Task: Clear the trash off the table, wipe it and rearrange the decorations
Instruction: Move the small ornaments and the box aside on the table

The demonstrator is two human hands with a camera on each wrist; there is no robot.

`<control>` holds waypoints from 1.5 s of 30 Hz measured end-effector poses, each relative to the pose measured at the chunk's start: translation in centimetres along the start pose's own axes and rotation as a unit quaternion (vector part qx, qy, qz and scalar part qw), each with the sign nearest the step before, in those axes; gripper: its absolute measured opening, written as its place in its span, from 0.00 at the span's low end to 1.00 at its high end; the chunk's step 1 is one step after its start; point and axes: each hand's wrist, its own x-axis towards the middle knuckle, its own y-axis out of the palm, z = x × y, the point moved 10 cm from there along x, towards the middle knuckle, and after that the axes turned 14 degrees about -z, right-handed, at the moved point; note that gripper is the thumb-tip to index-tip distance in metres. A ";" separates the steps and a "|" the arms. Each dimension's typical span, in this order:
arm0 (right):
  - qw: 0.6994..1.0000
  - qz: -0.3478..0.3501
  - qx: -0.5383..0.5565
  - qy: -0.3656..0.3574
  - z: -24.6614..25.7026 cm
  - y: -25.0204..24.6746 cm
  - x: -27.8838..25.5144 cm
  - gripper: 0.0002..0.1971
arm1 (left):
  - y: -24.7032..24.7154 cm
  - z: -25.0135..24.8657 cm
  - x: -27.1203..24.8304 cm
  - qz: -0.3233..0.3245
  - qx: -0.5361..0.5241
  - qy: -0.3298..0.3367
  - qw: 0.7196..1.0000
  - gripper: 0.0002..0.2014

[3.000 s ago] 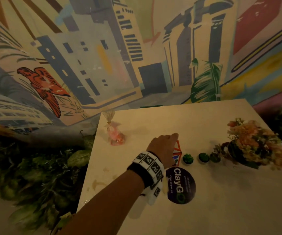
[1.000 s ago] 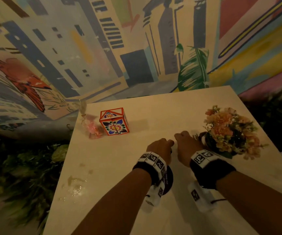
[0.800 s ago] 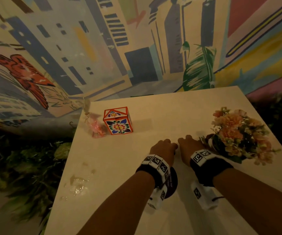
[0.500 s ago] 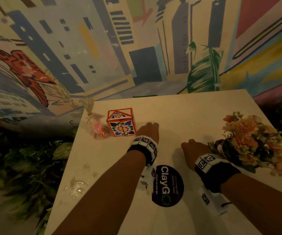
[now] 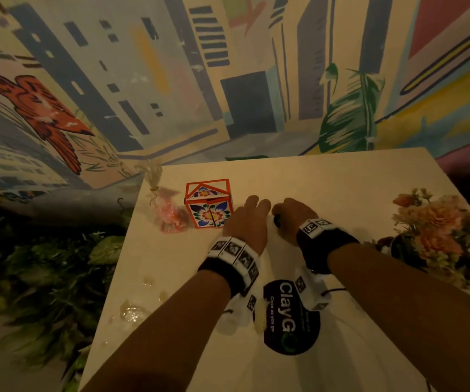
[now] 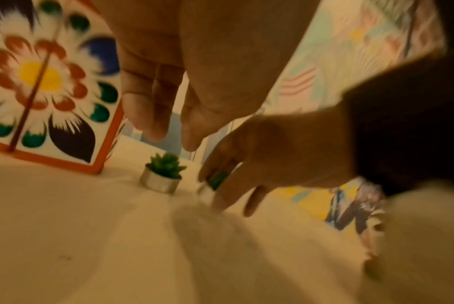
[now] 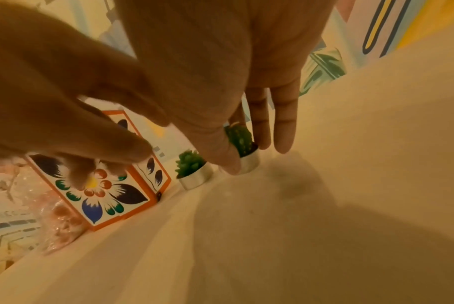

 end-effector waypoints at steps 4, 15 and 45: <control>1.000 0.001 0.012 0.001 1.2 1.1 1.3 0.14 | -2.7 1.2 -3.4 -0.057 -0.030 0.012 0.998 0.18; 0.990 -0.072 0.106 0.055 -1.4 -1.6 -4.3 0.27 | -2.7 2.1 -7.7 -0.044 -0.051 -0.056 0.996 0.09; 0.854 -0.149 0.368 0.335 -23.6 -3.1 -27.1 0.37 | 10.1 -14.0 -5.8 0.142 -0.112 -0.073 0.981 0.29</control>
